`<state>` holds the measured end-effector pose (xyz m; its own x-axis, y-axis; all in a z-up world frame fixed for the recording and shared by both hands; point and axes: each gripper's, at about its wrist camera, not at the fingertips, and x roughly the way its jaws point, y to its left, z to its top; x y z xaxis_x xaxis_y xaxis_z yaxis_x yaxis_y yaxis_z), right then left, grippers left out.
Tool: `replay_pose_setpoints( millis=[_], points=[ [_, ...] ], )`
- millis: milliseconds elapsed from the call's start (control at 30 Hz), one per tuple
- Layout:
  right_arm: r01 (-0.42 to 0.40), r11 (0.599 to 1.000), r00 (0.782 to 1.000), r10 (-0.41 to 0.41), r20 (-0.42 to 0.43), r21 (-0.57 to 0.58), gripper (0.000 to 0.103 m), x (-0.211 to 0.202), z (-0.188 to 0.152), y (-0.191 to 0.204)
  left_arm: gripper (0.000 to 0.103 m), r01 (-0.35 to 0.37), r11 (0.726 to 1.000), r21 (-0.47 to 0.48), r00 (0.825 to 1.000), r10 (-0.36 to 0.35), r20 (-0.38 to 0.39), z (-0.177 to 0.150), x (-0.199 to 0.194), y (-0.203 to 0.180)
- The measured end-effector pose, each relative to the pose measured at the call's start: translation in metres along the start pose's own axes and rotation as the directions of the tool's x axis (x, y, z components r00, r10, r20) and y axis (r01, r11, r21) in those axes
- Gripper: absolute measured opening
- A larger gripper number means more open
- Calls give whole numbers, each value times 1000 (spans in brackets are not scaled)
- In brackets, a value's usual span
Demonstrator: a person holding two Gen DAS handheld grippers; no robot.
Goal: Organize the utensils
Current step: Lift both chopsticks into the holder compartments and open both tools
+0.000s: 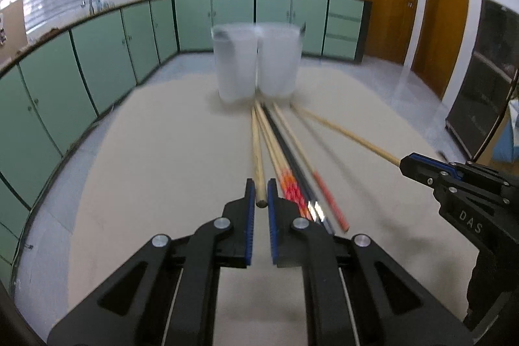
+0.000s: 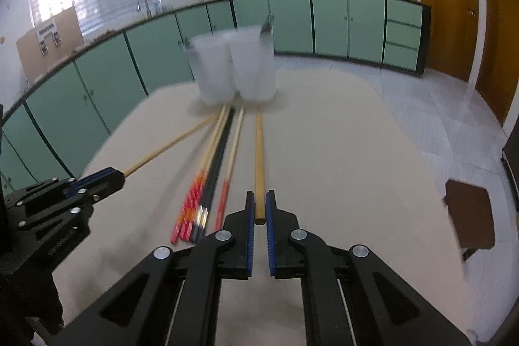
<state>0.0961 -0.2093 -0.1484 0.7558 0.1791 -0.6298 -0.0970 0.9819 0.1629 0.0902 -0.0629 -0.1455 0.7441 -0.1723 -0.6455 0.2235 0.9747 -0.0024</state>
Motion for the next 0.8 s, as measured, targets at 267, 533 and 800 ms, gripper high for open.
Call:
replay_pose_setpoints(
  millis=[267, 533, 800],
  points=[
    [-33, 999, 995, 36, 96, -38, 7, -33, 51, 3, 6, 32, 999, -13, 990, -30, 137, 52, -40, 7],
    [-85, 992, 988, 96, 120, -92, 7, -37, 113, 10, 6, 65, 998, 13, 974, -67, 216, 112, -48, 9],
    [-92, 983, 984, 115, 139, -160, 7, -36, 170, 15, 6, 128, 992, 3, 966, -125, 226, 153, -42, 14]
  ],
)
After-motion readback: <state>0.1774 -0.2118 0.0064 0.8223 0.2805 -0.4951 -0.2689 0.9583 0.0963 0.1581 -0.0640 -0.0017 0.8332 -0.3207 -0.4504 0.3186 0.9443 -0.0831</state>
